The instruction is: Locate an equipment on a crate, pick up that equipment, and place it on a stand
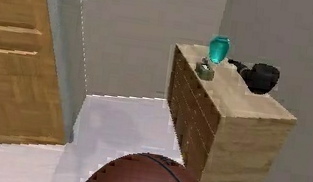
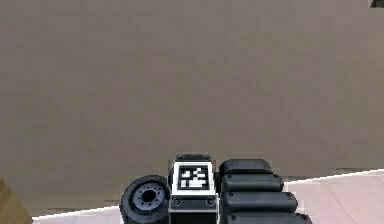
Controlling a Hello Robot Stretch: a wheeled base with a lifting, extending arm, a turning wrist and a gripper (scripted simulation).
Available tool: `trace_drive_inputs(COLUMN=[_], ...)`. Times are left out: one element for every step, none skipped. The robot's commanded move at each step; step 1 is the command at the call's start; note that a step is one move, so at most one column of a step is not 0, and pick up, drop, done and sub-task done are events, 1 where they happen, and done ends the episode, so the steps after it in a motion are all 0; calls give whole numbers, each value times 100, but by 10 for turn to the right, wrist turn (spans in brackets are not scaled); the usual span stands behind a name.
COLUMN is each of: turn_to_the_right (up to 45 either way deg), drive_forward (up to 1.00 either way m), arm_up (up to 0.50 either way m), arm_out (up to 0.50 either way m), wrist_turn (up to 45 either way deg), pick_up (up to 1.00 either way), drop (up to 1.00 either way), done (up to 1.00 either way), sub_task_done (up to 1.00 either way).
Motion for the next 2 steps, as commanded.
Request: trace_drive_inputs(turn_to_the_right=[-450,-60], drive_forward=[0,0], arm_up=[0,0], arm_out=[0,0], wrist_turn=[0,0], pick_up=[0,0], drop=[0,0], done=[0,0], sub_task_done=[0,0])
